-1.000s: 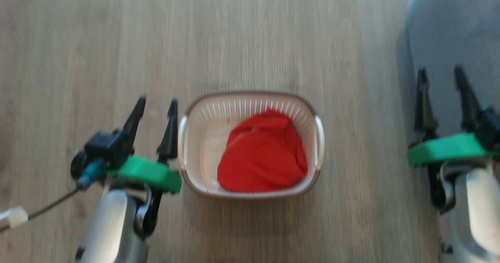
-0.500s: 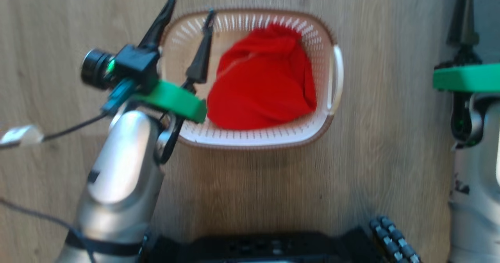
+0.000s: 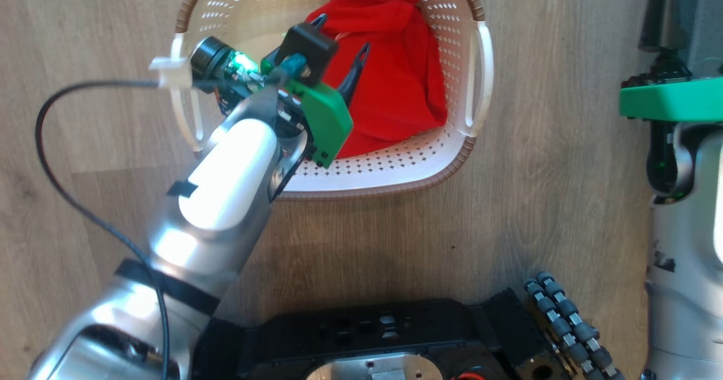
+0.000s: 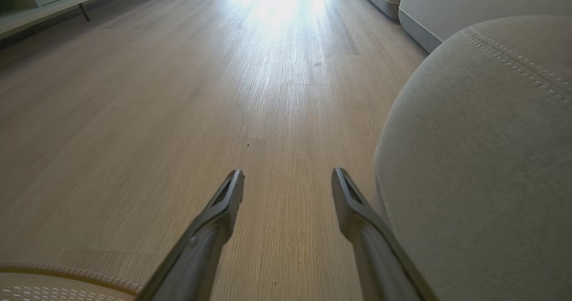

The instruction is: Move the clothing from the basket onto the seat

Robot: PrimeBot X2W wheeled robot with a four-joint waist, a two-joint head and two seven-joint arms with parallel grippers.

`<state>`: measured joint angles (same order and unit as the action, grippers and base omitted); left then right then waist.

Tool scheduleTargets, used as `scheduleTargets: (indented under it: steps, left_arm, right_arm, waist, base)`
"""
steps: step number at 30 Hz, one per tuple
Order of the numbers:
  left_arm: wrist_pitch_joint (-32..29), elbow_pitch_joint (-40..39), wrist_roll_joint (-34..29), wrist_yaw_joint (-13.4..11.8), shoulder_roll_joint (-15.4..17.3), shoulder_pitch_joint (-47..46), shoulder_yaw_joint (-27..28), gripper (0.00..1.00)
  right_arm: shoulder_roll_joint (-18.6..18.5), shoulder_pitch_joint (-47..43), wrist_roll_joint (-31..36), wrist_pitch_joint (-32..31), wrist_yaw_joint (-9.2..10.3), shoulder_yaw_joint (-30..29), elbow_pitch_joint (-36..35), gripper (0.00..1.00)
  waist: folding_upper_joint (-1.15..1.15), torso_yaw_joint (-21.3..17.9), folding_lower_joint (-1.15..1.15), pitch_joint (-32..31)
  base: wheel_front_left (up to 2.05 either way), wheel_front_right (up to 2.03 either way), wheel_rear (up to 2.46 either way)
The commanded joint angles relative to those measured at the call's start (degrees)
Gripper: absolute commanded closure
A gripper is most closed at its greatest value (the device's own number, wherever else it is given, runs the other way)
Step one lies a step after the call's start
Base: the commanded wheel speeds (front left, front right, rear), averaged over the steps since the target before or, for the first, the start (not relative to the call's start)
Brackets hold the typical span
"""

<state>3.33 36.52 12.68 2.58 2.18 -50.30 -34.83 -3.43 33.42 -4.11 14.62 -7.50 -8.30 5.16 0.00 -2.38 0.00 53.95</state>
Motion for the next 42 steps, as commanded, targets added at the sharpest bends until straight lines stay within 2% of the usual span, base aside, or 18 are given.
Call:
scheduleTargets:
  steps: [1,4,12,18,28,38,39,40,42]
  left_arm:
    - [-1.70,0.52,1.38,-1.27,0.70,-0.84,-0.54,0.00]
    - [-4.36,3.98,5.09,-2.20,0.70,-3.41,-2.89,0.00]
    - [-5.81,14.45,12.52,-4.14,0.70,-9.40,-7.07,0.00]
    - [-6.85,21.78,16.67,-3.84,0.70,-12.41,-9.20,0.00]
    - [-6.97,30.06,19.99,-4.67,0.70,-14.56,-13.08,0.00]
    - [-5.93,32.85,21.42,-4.05,0.70,-15.01,-16.20,0.00]
    - [-5.94,32.78,21.91,-3.64,0.70,-14.74,-16.37,0.03]
    - [-5.91,32.70,22.43,-3.30,0.70,-14.49,-16.49,0.42]
    - [-5.52,32.75,22.60,-3.27,0.70,-14.43,-17.36,1.00]
  right_arm:
    - [0.16,-1.05,-0.50,0.38,0.01,1.52,-1.95,0.00]
    - [0.25,-0.74,-0.81,0.38,0.01,2.36,-2.13,0.00]
    - [0.44,-0.48,-1.63,0.38,0.01,3.56,-2.36,0.00]
    - [0.50,-0.99,-1.78,0.38,0.01,3.96,-2.73,0.00]
    - [0.54,-2.16,-2.67,0.38,0.01,4.15,-4.63,0.00]
    - [0.55,-4.21,-2.97,0.38,0.01,3.36,-5.45,0.00]
    - [0.55,-4.38,-3.03,0.38,0.01,3.35,-5.55,0.00]
    - [0.55,-4.55,-3.08,0.38,0.01,3.33,-5.63,0.00]
    - [0.55,-4.84,-3.12,0.38,0.01,3.20,-5.76,0.00]
  waist:
    - [0.00,-0.55,0.00,0.09]
    - [0.00,-1.53,0.00,0.56]
    - [0.00,-4.05,0.00,2.96]
    - [0.00,-5.80,0.00,5.01]
    - [0.00,-8.28,0.00,7.07]
    - [0.00,-8.99,0.00,7.18]
    - [0.00,-9.08,0.00,7.13]
    - [0.00,-9.16,0.00,7.11]
    - [0.00,-9.17,0.00,7.10]
  base:
    - [0.00,0.00,0.00]
    - [0.00,0.00,0.00]
    - [0.00,0.00,0.00]
    - [0.00,0.00,0.00]
    - [0.00,0.00,0.00]
    - [0.00,0.00,0.00]
    - [0.00,0.00,0.00]
    - [0.00,0.00,0.00]
    - [0.00,0.00,0.00]
